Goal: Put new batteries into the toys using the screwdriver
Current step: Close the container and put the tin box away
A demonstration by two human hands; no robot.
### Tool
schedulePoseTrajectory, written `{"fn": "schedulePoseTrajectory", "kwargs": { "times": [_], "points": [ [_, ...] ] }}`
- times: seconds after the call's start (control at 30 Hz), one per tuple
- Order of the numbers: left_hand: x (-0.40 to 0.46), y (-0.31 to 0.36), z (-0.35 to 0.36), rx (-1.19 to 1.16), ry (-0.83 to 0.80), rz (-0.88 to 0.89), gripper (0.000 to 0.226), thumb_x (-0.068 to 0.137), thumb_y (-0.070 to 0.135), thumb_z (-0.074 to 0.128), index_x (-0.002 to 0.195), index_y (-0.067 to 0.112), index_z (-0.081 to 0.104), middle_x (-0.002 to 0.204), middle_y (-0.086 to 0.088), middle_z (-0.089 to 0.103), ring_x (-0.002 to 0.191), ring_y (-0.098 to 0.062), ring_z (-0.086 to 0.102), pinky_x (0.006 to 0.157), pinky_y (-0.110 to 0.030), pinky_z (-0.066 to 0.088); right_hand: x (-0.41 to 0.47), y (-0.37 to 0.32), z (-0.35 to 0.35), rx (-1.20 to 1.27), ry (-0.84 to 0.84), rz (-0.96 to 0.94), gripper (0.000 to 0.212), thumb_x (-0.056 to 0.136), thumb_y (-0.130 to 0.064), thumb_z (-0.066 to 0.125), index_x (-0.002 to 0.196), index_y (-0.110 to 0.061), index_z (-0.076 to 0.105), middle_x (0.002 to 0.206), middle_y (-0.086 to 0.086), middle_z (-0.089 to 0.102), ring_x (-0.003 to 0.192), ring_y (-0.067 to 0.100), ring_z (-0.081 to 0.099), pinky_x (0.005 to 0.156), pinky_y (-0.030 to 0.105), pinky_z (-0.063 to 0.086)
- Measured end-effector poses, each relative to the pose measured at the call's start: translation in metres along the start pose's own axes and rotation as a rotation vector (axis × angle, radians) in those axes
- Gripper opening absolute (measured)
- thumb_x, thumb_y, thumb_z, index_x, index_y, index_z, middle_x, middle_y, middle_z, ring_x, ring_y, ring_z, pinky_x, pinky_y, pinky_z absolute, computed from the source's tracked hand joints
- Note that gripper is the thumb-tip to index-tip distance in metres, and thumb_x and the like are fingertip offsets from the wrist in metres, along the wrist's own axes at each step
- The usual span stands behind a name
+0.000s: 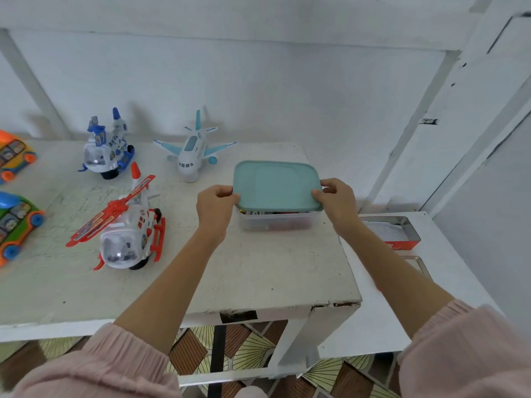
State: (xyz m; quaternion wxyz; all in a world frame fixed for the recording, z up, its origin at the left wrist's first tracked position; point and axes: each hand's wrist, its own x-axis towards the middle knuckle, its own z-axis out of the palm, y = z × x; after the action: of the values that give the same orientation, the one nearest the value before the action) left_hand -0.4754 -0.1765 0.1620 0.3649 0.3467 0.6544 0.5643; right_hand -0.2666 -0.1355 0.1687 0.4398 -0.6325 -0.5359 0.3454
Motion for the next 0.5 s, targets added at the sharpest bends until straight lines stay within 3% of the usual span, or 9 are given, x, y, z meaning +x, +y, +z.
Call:
{"fn": "schedulePoseTrajectory", "kwargs": {
  "times": [0.1,0.27,0.5],
  "points": [
    [0.0,-0.003,0.003,0.061,0.009,-0.035,0.011,0.083,-0.003,0.063,0.088,0.006,0.067,0.079,0.002,0.062,0.081,-0.016,0.058,0.068,-0.02,0.046,0.006,0.009,0.001,-0.051,0.013,0.014,0.024,0.086,-0.012,0.059,0.109,-0.008,0.058,0.114,0.014,0.052,0.087,0.019,0.051,0.062,0.015,0.039],
    [-0.002,-0.006,0.004,0.081,0.004,-0.057,0.01,0.085,0.0,0.063,0.088,0.009,0.065,0.081,-0.001,0.063,0.085,-0.019,0.06,0.081,-0.032,0.053,0.004,0.018,-0.003,-0.047,-0.047,0.026,0.024,0.091,-0.016,0.052,0.115,-0.012,0.056,0.117,0.017,0.053,0.085,0.018,0.052,0.063,0.016,0.041],
    [-0.002,-0.005,0.0,0.065,0.002,-0.063,0.01,0.085,-0.003,0.062,0.091,0.006,0.064,0.085,-0.004,0.062,0.083,-0.02,0.061,0.069,-0.023,0.054,-0.003,0.016,-0.005,-0.012,-0.088,-0.008,0.03,0.092,-0.011,0.049,0.121,-0.009,0.054,0.105,0.01,0.057,0.08,0.013,0.053,0.063,0.019,0.045]
  ]
}}
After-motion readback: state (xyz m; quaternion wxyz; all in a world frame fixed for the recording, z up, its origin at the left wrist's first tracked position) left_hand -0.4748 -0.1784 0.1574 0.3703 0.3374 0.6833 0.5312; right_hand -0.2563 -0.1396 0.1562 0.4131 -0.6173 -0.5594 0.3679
